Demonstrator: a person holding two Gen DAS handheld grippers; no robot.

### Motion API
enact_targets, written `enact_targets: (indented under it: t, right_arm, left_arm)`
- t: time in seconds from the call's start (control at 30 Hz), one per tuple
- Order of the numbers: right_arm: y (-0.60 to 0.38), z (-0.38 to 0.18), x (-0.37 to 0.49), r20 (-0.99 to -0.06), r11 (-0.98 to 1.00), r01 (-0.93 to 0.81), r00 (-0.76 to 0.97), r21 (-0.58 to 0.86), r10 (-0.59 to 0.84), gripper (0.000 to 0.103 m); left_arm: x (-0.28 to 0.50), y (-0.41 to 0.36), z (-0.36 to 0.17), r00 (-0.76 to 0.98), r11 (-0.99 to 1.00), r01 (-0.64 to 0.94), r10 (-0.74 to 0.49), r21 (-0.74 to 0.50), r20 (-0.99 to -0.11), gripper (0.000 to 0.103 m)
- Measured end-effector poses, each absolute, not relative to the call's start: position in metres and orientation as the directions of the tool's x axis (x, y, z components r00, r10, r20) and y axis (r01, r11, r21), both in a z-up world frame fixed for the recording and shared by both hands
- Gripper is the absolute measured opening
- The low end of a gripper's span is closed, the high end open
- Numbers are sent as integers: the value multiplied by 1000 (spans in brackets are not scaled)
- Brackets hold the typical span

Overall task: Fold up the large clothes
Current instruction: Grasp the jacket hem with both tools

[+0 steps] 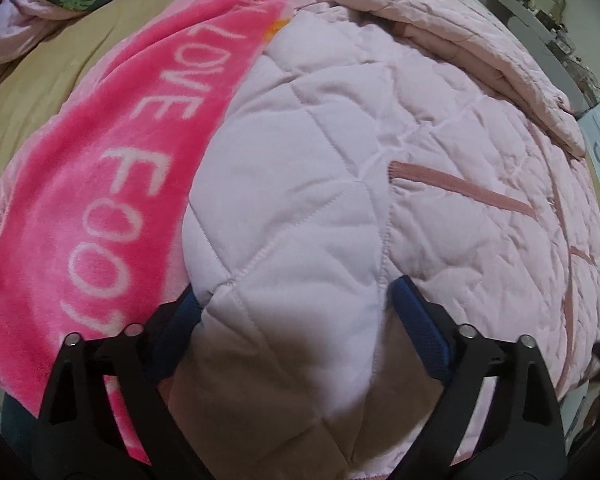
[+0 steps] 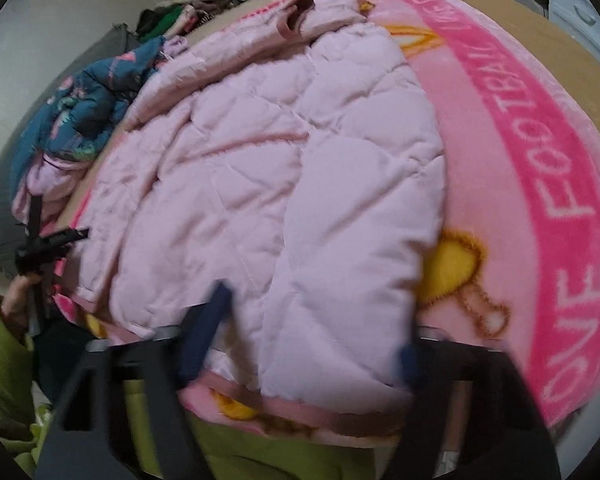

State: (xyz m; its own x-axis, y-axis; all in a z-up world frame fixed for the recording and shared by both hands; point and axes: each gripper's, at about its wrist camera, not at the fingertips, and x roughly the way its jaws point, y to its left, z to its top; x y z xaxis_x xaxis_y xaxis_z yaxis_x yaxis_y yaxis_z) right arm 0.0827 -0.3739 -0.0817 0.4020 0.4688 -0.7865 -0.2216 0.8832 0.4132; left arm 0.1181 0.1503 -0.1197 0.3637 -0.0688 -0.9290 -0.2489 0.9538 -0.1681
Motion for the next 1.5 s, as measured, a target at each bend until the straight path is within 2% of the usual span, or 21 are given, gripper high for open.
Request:
enact_targets:
  t: [0.03, 0.1, 0.13, 0.2, 0.3, 0.5, 0.8, 1.27, 1.5]
  right_arm:
    - [-374, -77, 85, -772, 873, -234, 407, 429, 488, 40]
    - [-374, -65, 91, -723, 839, -259, 426, 479, 544, 30]
    - [-374, -60, 94, -700, 824, -270, 436, 498, 566, 29]
    - [-372, -49, 99, -666, 806, -290, 456, 516, 590, 26]
    - [-370, -31, 110, -629, 791, -315, 482, 525, 610, 25]
    - [-372, 2, 123, -597, 801, -330, 538, 500, 595, 23]
    - [-385, 10, 129, -563, 793, -304, 574, 528, 595, 23]
    - [-393, 7, 133, -549, 789, -279, 592, 547, 590, 23]
    - [-393, 11, 136, -540, 789, -285, 600, 544, 590, 23]
  left_arm:
    - [117, 148, -118, 370, 955, -240, -74, -172, -926, 77]
    - [117, 144, -115, 380, 960, -218, -82, -175, -921, 65]
    - [117, 141, -113, 386, 962, -207, -85, -176, -919, 61]
    - [116, 136, -107, 405, 967, -183, -89, -175, -910, 45]
    - [114, 134, -100, 429, 969, -165, -96, -182, -898, 30]
    - [114, 130, -84, 488, 975, -126, -101, -184, -867, 20]
    - [116, 113, -49, 581, 995, -42, -52, -94, -812, 15]
    - [115, 121, -39, 605, 984, -72, -88, -165, -792, 15]
    - [118, 118, -31, 614, 984, -72, -84, -162, -784, 15]
